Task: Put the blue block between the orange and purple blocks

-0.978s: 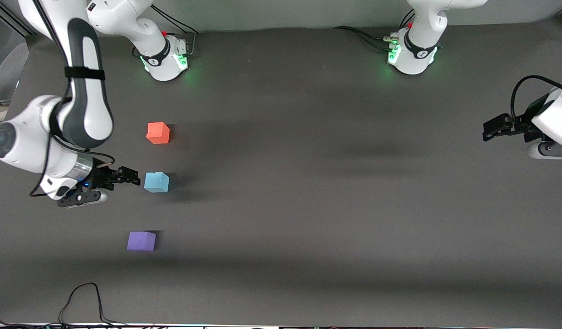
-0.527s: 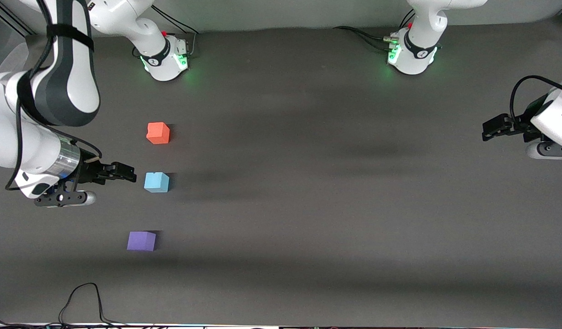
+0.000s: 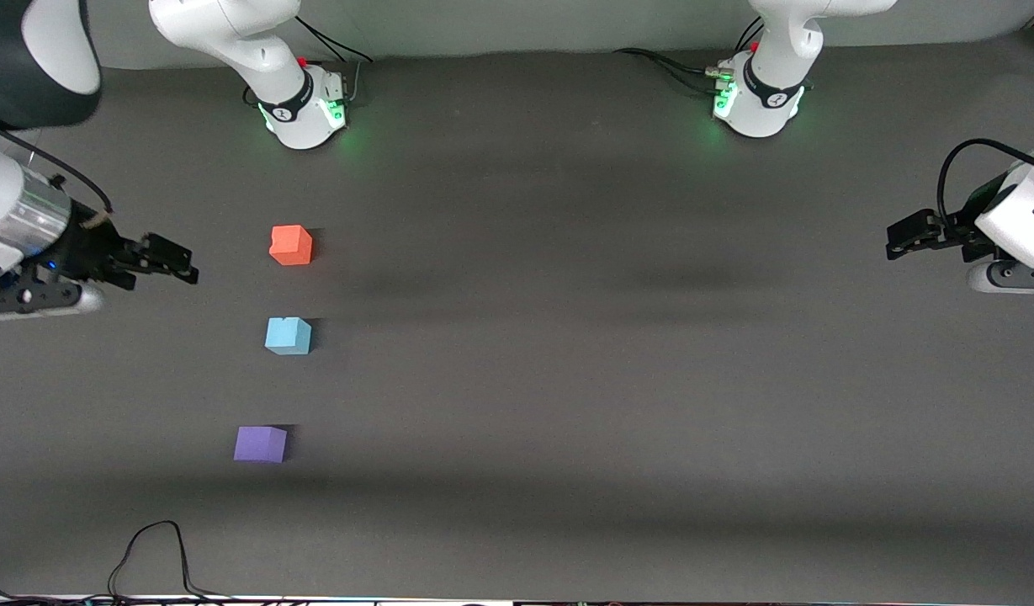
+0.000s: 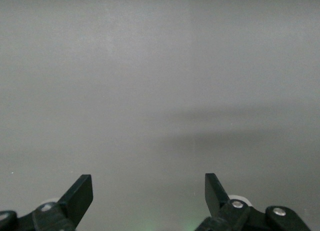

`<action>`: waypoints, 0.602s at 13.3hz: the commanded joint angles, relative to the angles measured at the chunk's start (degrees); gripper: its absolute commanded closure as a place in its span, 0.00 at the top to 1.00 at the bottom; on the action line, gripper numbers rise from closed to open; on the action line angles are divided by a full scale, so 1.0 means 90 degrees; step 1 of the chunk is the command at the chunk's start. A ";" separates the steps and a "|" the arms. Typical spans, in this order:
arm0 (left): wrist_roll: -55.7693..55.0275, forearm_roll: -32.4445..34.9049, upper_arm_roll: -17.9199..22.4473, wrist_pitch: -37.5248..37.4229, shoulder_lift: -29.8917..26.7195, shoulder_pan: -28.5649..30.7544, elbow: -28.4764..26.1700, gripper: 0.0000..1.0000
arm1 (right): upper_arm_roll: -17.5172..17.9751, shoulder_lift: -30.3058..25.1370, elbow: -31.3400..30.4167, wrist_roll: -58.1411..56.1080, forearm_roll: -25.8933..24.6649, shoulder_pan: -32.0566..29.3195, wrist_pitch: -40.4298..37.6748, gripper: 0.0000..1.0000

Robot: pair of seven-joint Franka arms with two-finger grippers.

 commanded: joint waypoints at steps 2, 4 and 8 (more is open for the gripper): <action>-0.0112 -0.0008 0.0043 -0.0064 -0.0034 -0.0074 0.0016 1.00 | 0.0773 -0.0837 -0.0835 0.0080 -0.0342 -0.0711 0.0106 1.00; -0.0112 -0.0018 0.0033 -0.0064 -0.0034 -0.0074 0.0016 1.00 | 0.0724 -0.0945 -0.0835 0.0080 -0.0352 -0.0691 0.0106 1.00; -0.0112 -0.0027 0.0033 -0.0054 -0.0034 -0.0074 0.0016 1.00 | 0.0656 -0.0877 -0.0825 0.0061 -0.0352 -0.0701 0.0155 1.00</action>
